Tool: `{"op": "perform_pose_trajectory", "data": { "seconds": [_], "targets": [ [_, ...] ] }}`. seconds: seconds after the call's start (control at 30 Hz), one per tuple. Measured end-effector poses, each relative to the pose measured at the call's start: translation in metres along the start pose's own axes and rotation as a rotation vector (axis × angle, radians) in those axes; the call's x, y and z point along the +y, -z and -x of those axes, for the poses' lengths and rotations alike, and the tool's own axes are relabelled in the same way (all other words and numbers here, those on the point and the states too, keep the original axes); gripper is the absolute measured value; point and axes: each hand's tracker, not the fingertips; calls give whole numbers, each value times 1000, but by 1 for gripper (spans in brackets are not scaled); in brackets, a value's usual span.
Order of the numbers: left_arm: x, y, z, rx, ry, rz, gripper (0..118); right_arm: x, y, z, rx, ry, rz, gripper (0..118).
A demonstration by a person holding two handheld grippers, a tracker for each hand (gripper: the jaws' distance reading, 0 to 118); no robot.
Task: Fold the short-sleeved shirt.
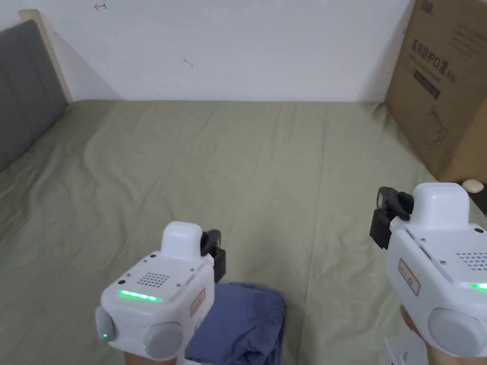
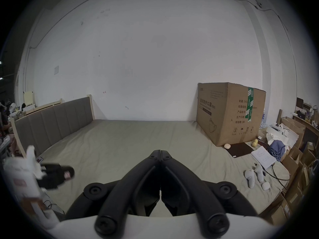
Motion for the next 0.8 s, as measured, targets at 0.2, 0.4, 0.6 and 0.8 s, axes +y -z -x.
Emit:
{"op": "perform_pose_trajectory", "data": {
  "seconds": [0.2,0.4,0.6,0.8],
  "targets": [
    [45,-40,40,126,45,-158,0,10,-6,21,35,3,-46,0],
    [53,-61,71,215,80,-215,0,8,-11,35,41,11,-78,0],
    [49,-68,78,244,82,-218,0,5,-12,42,45,9,-87,0],
    [48,-69,80,242,72,-208,0,-17,-4,61,83,0,-55,0]
  ]
}}
